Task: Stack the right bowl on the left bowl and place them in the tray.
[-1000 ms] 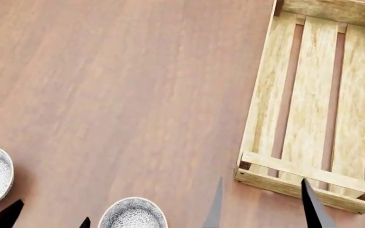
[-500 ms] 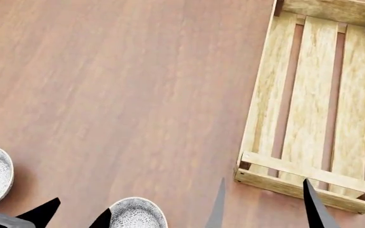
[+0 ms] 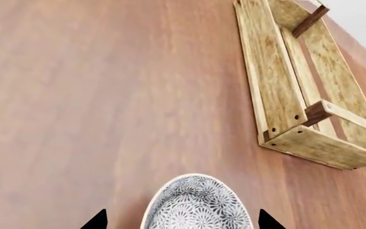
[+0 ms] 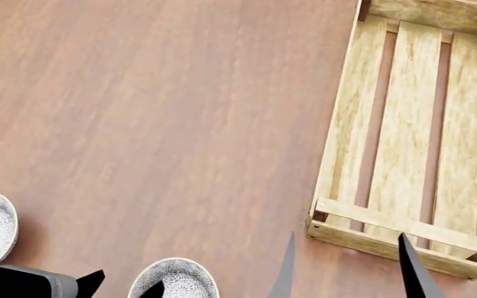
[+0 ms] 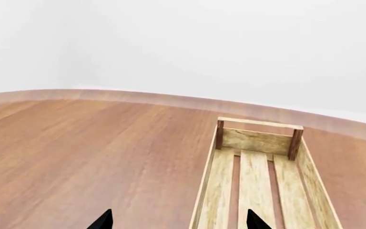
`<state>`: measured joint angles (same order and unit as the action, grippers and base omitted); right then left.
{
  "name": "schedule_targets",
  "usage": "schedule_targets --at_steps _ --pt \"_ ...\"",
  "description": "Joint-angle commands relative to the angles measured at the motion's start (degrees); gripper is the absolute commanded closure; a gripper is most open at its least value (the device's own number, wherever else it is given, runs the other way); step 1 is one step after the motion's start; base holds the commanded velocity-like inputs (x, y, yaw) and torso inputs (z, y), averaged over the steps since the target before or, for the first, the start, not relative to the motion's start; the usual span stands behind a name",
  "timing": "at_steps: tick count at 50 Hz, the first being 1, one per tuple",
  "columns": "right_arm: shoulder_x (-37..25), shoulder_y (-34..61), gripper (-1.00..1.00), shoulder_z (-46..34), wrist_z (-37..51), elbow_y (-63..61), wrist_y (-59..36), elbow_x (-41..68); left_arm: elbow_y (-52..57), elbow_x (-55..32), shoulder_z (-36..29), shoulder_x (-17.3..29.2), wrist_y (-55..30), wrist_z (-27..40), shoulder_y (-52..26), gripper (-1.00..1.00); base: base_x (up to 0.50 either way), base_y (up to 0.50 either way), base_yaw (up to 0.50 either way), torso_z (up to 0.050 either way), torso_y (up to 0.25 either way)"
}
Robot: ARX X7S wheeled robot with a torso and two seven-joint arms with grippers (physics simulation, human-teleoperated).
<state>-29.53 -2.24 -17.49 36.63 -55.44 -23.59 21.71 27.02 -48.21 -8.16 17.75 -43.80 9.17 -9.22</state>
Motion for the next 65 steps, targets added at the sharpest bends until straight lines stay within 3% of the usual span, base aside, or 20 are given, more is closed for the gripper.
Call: schedule_targets --at_steps 1,65 --pt "0.62 -0.05 -1.00 1.06 -1.37 0.19 1.50 -0.88 -3.32 1.14 0.76 -1.70 2.40 -2.04 -0.95 -1.00 0.00 0.00 0.00 0.000 0.000" --pt "-1.16 0.99 -1.00 -0.72 0.88 0.89 2.13 0.16 -19.41 6.84 -4.37 -3.76 9.70 -6.99 -4.25 -1.00 0.00 0.00 0.00 0.000 0.000"
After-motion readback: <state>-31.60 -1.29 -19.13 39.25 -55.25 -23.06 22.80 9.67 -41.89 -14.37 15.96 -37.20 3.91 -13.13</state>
